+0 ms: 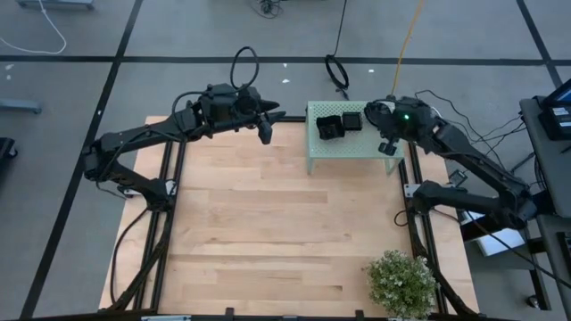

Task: Pick & Place Mini shaped plates
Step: Return to Home Position

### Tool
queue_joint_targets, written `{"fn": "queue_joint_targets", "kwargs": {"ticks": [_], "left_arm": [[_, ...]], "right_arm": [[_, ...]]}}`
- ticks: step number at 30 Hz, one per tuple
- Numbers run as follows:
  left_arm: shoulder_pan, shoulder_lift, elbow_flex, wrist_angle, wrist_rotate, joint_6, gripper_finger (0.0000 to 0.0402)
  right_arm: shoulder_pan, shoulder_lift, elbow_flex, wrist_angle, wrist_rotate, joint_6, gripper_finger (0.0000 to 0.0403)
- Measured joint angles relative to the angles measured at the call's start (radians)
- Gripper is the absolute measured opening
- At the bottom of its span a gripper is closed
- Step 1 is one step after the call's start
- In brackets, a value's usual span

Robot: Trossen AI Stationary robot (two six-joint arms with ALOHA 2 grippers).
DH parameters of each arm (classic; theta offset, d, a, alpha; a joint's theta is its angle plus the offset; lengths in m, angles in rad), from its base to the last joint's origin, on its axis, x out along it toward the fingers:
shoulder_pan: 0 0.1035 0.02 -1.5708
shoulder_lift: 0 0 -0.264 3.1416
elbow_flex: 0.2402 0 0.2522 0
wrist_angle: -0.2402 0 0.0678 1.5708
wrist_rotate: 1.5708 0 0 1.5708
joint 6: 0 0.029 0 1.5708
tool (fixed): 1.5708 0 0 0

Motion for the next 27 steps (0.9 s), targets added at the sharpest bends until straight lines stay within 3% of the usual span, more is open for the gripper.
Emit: {"fn": "queue_joint_targets", "kwargs": {"ticks": [10, 22, 27], "left_arm": [[0.025, -0.111, 0.000, -0.001, -0.004, 0.080, 0.0170], [0.022, -0.321, 0.000, -0.007, 0.004, 0.070, 0.0170], [0.017, -0.427, 0.000, -0.111, 0.008, 0.116, 0.0170]], "right_arm": [[0.071, -0.155, 0.001, 0.166, -0.001, 0.172, 0.0111], [0.072, -0.184, 0.001, 0.303, -0.002, 0.419, 0.0105], [0.072, -0.226, 0.001, 0.379, -0.092, 0.426, 0.0099]]}}
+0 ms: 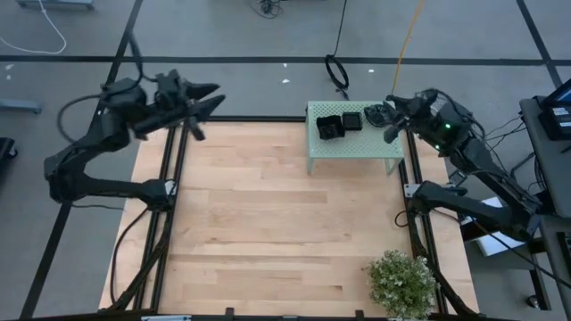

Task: Pick & Place Mini shaped plates
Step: Return to Home Position

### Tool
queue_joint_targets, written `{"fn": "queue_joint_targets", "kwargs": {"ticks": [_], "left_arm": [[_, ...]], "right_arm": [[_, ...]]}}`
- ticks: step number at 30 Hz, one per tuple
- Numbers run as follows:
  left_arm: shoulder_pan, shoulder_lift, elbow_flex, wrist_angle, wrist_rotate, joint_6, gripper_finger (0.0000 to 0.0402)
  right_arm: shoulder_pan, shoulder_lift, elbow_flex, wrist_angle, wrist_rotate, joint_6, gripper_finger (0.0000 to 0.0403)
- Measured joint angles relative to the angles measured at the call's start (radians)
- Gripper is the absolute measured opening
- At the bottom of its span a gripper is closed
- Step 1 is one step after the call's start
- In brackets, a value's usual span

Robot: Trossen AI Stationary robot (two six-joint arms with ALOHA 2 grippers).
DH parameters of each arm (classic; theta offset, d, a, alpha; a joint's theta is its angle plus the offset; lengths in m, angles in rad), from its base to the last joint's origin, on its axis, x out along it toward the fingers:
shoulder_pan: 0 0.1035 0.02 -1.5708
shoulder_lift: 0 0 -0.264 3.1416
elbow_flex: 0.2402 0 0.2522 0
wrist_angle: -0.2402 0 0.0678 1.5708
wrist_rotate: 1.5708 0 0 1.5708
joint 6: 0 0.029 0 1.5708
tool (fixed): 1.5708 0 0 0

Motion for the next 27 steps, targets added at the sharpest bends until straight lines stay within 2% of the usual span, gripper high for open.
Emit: {"fn": "queue_joint_targets", "kwargs": {"ticks": [3, 7, 12, 18, 27], "left_arm": [[0.001, -0.071, 0.000, -0.142, -0.019, 0.041, 0.0170], [0.001, -0.157, 0.000, -0.298, -0.056, -0.012, 0.0170], [0.000, -0.210, -0.003, -0.377, -0.057, -0.046, 0.0170], [0.000, -0.246, -0.101, -0.352, -0.057, -0.046, 0.0170], [0.000, -0.346, -0.393, -0.038, 0.059, -0.103, 0.0170]], "right_arm": [[0.000, -0.047, 0.000, 0.017, -0.058, 0.000, 0.0098], [0.000, -0.118, 0.000, 0.016, -0.063, 0.014, 0.0098], [0.000, -0.199, 0.000, -0.003, -0.063, 0.148, 0.0098], [0.000, -0.262, 0.000, -0.104, -0.063, 0.309, 0.0098], [0.000, -0.277, -0.011, -0.156, -0.066, 0.360, 0.0098]]}}
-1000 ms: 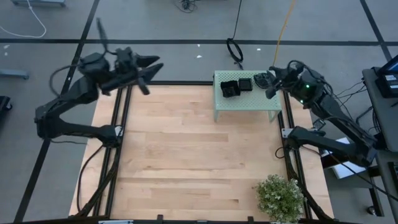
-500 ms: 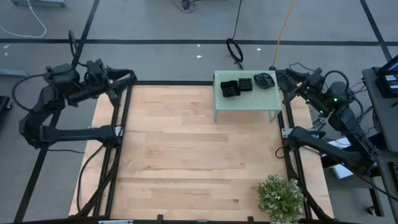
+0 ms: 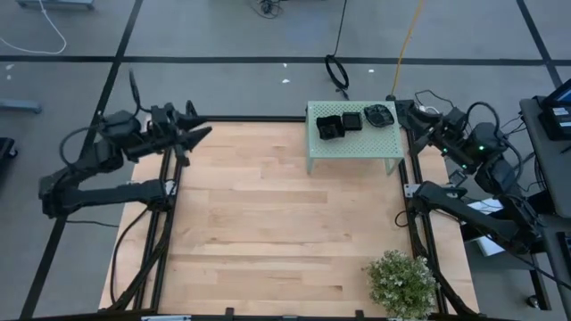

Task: Pick & Place Mini shaped plates
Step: Return to Home Position

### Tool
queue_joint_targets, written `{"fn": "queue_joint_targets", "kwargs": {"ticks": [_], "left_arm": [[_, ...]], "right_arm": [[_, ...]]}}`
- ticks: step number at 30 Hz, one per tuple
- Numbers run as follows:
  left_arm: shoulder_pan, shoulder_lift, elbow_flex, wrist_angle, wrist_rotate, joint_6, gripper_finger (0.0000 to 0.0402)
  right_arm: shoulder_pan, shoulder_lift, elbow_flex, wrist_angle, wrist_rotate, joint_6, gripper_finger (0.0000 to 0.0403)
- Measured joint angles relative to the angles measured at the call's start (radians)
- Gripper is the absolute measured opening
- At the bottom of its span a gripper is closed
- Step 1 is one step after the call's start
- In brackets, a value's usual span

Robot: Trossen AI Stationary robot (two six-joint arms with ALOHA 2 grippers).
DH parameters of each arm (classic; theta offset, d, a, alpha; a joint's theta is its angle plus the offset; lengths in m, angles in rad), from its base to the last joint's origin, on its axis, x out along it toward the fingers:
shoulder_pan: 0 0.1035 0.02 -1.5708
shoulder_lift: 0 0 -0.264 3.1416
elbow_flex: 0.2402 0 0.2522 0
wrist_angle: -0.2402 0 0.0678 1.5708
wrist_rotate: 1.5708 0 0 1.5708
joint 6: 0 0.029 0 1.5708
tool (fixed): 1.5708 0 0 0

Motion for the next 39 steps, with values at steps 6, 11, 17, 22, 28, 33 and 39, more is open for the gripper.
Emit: {"fn": "queue_joint_targets", "kwargs": {"ticks": [6, 11, 17, 22, 28, 33, 39], "left_arm": [[0.000, -0.096, -0.208, 0.181, 0.005, -0.106, 0.0170], [0.000, -0.160, -0.366, 0.329, 0.005, -0.174, 0.0170], [0.002, -0.221, -0.564, 0.633, -0.023, -0.187, 0.0170], [0.002, -0.248, -0.684, 0.757, -0.045, -0.214, 0.0170], [0.002, -0.254, -0.792, 0.850, -0.133, -0.273, 0.0170], [0.002, -0.254, -0.896, 1.042, -0.149, -0.314, 0.0170], [0.002, -0.250, -0.933, 1.075, -0.152, -0.333, 0.0170]], "right_arm": [[0.000, -0.046, -0.125, 0.050, -0.082, 0.032, 0.0098], [0.000, -0.113, -0.271, 0.174, -0.127, 0.093, 0.0098], [0.000, -0.194, -0.410, 0.291, -0.127, 0.135, 0.0098], [0.000, -0.233, -0.475, 0.293, -0.127, 0.148, 0.0098], [0.000, -0.266, -0.535, 0.294, -0.127, 0.200, 0.0098], [0.000, -0.293, -0.592, 0.311, -0.127, 0.247, 0.0098], [0.000, -0.310, -0.683, 0.456, -0.120, 0.277, 0.0098]]}}
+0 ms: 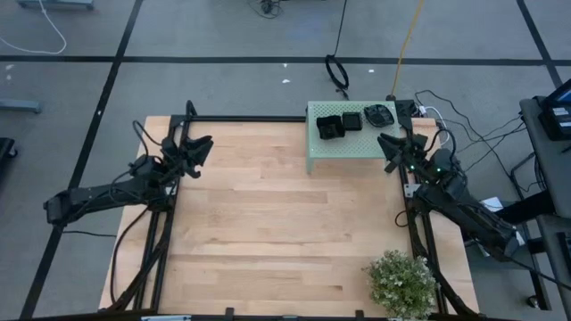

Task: Pick & Place Mini shaped plates
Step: Return to Home Position

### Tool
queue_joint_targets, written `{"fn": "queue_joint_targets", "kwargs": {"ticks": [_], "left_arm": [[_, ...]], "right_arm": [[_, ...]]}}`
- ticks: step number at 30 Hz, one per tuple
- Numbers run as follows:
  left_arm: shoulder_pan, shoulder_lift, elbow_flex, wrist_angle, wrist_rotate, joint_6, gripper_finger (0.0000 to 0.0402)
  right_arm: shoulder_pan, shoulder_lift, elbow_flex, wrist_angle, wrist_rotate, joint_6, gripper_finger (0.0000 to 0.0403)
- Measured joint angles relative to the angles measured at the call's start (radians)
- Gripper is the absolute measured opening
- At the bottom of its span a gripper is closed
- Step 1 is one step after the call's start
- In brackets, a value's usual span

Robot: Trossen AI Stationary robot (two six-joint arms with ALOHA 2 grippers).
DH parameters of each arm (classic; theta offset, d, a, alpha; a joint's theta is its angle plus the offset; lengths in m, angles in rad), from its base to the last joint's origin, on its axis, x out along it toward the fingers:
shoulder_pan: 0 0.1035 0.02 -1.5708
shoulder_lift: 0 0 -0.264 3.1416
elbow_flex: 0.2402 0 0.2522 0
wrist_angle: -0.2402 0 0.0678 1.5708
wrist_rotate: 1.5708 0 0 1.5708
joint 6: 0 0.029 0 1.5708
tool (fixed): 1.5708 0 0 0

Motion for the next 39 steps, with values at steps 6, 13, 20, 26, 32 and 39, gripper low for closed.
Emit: {"fn": "queue_joint_targets", "kwargs": {"ticks": [6, 13, 20, 26, 32, 39], "left_arm": [[0.000, -0.001, 0.000, -0.004, 0.000, 0.021, 0.0170], [0.000, 0.000, 0.000, -0.004, 0.000, 0.024, 0.0170], [0.000, 0.000, 0.000, -0.004, 0.001, 0.098, 0.0170], [0.000, 0.000, 0.000, -0.052, 0.003, 0.222, 0.0170], [0.000, 0.000, 0.000, -0.145, 0.003, 0.236, 0.0170], [0.000, 0.000, 0.000, -0.241, 0.003, 0.235, 0.0170]], "right_arm": [[0.000, -0.002, -0.100, 0.184, 0.000, 0.046, 0.0098], [0.000, -0.003, -0.216, 0.401, -0.002, 0.137, 0.0098], [0.000, -0.002, -0.232, 0.433, -0.017, 0.135, 0.0098], [0.000, -0.001, -0.233, 0.408, -0.234, 0.148, 0.0098], [0.000, 0.000, -0.234, 0.328, -0.298, 0.260, 0.0098], [0.000, -0.001, -0.234, 0.310, -0.295, 0.246, 0.0098]]}}
